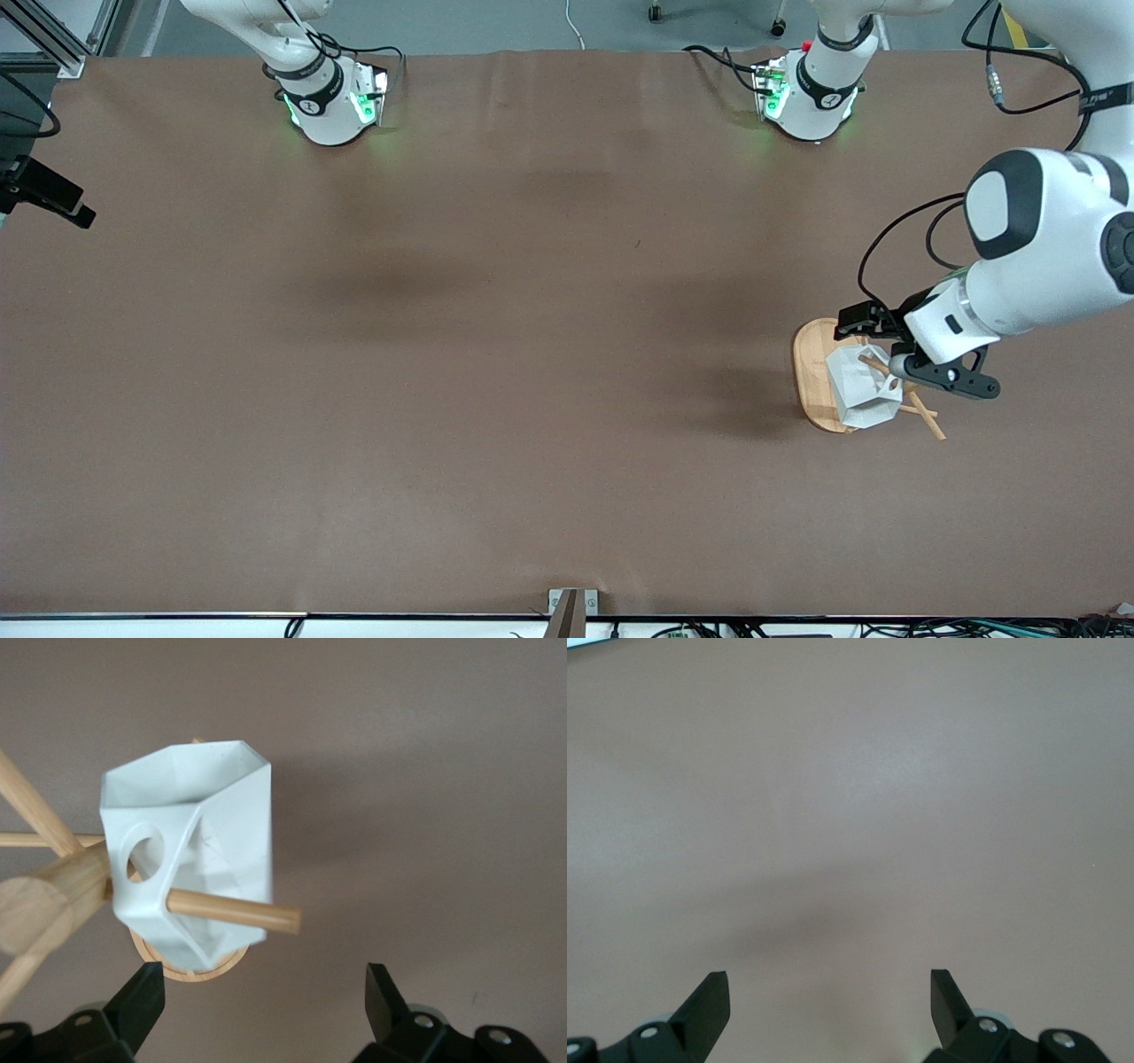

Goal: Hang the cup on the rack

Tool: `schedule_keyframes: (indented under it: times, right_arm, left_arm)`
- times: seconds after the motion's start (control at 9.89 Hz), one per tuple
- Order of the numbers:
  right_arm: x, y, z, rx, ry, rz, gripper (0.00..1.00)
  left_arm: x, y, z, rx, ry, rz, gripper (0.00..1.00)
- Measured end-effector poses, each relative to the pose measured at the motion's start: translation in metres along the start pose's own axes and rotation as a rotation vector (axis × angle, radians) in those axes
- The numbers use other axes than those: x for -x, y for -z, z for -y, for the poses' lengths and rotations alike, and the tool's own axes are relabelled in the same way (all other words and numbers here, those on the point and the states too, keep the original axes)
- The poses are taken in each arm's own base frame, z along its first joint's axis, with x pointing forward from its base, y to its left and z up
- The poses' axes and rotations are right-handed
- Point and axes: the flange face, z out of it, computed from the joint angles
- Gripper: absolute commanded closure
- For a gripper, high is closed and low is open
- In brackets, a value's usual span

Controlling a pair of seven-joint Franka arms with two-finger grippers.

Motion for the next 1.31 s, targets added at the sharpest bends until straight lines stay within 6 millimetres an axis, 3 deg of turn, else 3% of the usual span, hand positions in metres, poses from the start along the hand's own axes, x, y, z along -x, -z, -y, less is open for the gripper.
schedule_keyframes:
  times: [0.4, 0.71, 1.01, 1.31]
  right_arm:
    - [0.000, 0.000, -0.001, 0.000, -0.001, -0.002, 0.00]
    - [0.000, 0.000, -0.001, 0.000, -0.001, -0.001, 0.00]
    - [-0.001, 0.000, -0.001, 0.000, -0.002, 0.000, 0.00]
    - [-0.001, 0.000, -0.002, 0.000, -0.004, 0.000, 0.00]
  left_arm:
    - [0.029, 0.101, -0.012, -0.105, -0.045, -0.006, 0.00]
    - [0.049, 0.162, 0.009, -0.128, -0.029, -0.027, 0.00]
    - [0.079, 0.203, 0.002, -0.124, -0.022, -0.019, 0.00]
    - [0.092, 0.216, -0.010, -0.153, 0.030, -0.016, 0.00]
